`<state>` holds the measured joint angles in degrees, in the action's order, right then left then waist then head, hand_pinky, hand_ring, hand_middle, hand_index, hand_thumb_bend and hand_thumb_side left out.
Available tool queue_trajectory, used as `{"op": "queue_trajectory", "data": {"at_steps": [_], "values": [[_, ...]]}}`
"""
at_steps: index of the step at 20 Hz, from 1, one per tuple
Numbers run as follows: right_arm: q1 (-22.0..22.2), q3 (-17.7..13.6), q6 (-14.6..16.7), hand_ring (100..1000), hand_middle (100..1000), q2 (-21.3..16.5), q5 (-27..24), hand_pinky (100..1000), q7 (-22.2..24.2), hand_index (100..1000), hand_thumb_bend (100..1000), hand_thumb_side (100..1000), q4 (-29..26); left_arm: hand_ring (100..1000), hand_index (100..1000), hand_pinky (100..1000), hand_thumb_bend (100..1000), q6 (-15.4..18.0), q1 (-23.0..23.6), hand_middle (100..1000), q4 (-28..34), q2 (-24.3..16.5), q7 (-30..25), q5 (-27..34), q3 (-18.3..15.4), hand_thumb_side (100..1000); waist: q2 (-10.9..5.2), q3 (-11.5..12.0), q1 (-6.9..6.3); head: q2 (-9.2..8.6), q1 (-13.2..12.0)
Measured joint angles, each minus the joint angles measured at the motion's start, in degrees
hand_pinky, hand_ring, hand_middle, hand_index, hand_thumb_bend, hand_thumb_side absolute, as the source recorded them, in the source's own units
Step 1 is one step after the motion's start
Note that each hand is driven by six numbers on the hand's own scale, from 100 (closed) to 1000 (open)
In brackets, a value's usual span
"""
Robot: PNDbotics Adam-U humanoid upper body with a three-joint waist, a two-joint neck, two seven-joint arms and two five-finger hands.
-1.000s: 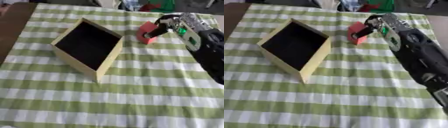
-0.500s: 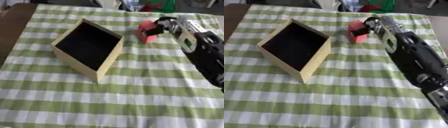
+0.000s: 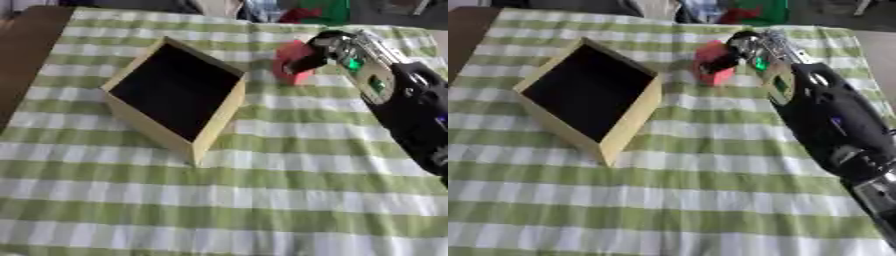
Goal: Pick up objects on the table and place them in the box.
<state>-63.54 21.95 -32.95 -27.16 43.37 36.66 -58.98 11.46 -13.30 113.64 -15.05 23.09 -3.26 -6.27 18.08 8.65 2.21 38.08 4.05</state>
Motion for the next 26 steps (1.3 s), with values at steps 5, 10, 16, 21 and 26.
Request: {"op": "queue_trajectory", "data": {"at_steps": [5, 10, 16, 21, 26], "values": [[-1.14, 0.32, -0.24, 986, 715, -1.81, -0.73, 951, -0.24, 840, 100, 175, -4.57, 505, 665, 1000, 104, -0.01, 0.01, 481, 0.00, 0.00, -0.01, 0.02, 0.00, 146, -0.18, -0.27, 0.03, 0.03, -0.16], [-1.69, -0.25, -0.38, 984, 710, -3.17, -2.77, 949, -0.37, 853, 100, 339, -10.35, 506, 665, 1000, 107, -0.03, 0.01, 482, 0.00, 0.00, 0.00, 0.10, 0.00, 144, -0.45, -0.46, 0.02, 0.06, -0.28], [-3.02, -1.50, -0.46, 982, 702, -3.84, -6.67, 948, -0.45, 854, 100, 198, -18.09, 506, 666, 1000, 107, -0.03, 0.02, 482, 0.00, 0.00, 0.00, 0.14, 0.00, 144, -0.51, -0.12, 0.01, 0.10, -0.38], [-3.61, -0.40, -0.15, 978, 699, -3.91, -8.72, 946, -0.14, 849, 100, 198, -24.71, 507, 666, 1000, 111, -0.03, 0.01, 483, 0.00, 0.00, 0.00, 0.18, 0.00, 141, -0.66, 0.29, 0.04, 0.12, -0.29], [-4.47, 2.37, 1.18, 974, 698, -2.73, -9.43, 952, 1.19, 848, 100, 198, -29.95, 508, 667, 1000, 118, -0.01, -0.12, 484, 0.00, 0.00, 0.00, 0.23, 0.01, 136, -0.98, 1.09, 0.02, 0.22, 0.19]]}}
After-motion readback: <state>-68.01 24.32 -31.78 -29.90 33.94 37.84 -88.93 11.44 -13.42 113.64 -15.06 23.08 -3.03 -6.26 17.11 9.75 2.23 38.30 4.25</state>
